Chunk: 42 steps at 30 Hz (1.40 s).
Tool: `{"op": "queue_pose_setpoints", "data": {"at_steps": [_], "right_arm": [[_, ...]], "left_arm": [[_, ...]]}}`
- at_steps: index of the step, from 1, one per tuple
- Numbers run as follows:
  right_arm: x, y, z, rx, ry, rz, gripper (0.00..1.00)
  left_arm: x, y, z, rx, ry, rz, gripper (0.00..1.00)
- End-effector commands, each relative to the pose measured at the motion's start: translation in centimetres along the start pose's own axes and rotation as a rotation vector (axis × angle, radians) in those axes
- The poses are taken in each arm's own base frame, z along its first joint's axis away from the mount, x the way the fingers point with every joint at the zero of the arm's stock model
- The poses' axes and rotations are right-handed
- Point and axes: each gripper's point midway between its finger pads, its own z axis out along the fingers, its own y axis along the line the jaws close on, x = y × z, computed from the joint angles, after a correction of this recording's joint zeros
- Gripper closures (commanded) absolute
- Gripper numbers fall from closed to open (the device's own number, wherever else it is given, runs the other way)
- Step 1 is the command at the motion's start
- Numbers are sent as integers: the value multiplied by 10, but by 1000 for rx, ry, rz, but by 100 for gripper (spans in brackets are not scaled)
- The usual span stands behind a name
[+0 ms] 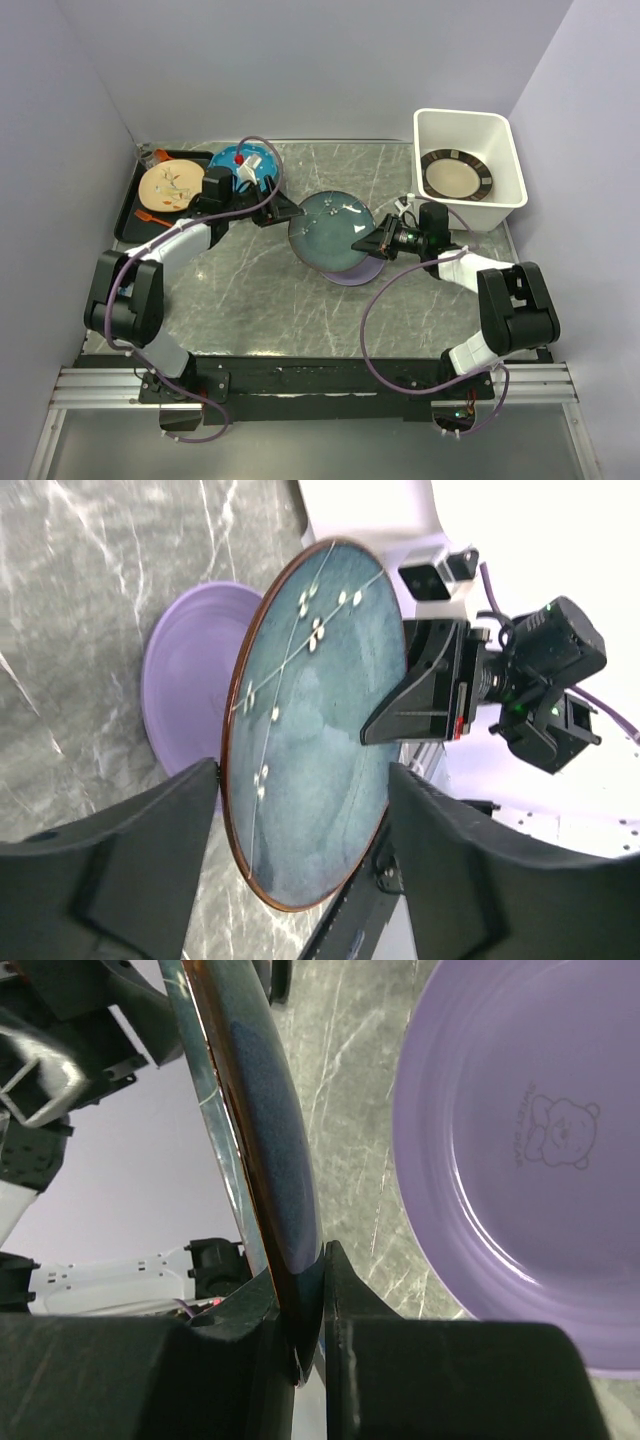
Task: Place the plates into the plastic bin on the countertop
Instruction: Place the plate in the plastic bin.
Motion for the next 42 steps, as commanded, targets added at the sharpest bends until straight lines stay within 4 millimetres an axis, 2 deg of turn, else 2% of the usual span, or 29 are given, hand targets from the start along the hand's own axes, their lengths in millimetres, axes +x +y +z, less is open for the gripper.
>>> {"op": "queue_pose_setpoints", "data": {"at_steps": [1, 10, 18, 26, 34, 42], "right_arm": [[-11, 52, -12, -131, -35, -167, 100], [-10, 64, -19, -137, -49, -196, 100], [-9, 68, -23, -128, -51, -210, 100], [-12, 73, -30, -107, -82, -216, 100], [-20, 86, -37, -103, -104, -241, 100], [-27, 101, -46, -116, -138, -256, 100]], "left_arm": [[-26, -24, -9, 11, -81, 111, 23], [-33, -12, -14, -87, -133, 123, 10], [-46, 3, -29, -233, -227, 129, 5], [-54, 18, -42, -347, -293, 115, 2], [-48, 38, -45, -438, -287, 82, 1], [-45, 46, -45, -464, -276, 69, 1]]}}
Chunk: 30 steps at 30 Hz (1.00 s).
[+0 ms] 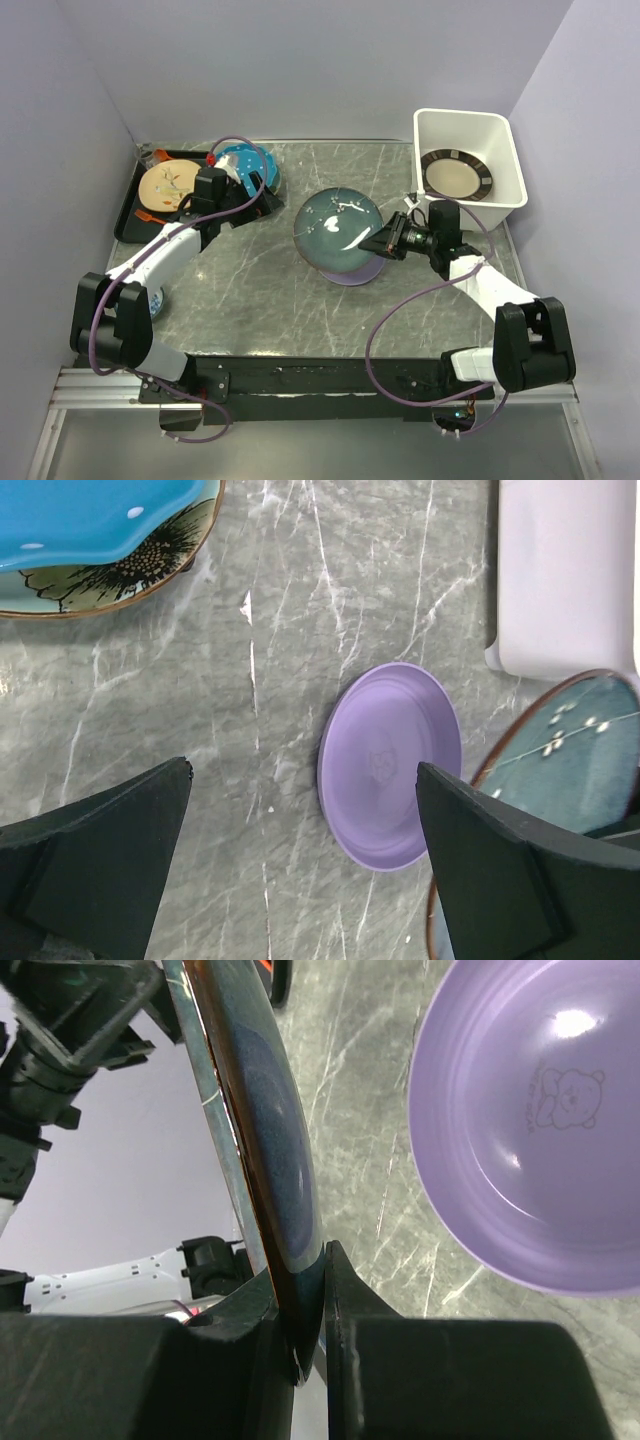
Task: Place the plates into the plastic bin on the countertop
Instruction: Place the plate in the plastic bin.
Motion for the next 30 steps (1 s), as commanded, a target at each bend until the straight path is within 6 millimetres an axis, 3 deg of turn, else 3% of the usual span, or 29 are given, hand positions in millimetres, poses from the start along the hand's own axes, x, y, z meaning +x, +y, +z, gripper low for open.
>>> {"op": "queue_pose_setpoints", "data": {"at_steps": [1, 8, 17, 30], "right_arm": [[-35, 73, -21, -166, -102, -196, 100], [-47, 86, -28, -170, -132, -218, 100], [-81, 106, -39, -214, -188, -224, 100], [-127, 102, -60, -194, -285, -218, 100]], "left_arm": [[-11, -5, -4, 0, -37, 23, 1], [-7, -2, 1, -3, -17, 17, 1], [3, 3, 8, 0, 28, 16, 1], [4, 6, 10, -19, 50, 43, 1]]}}
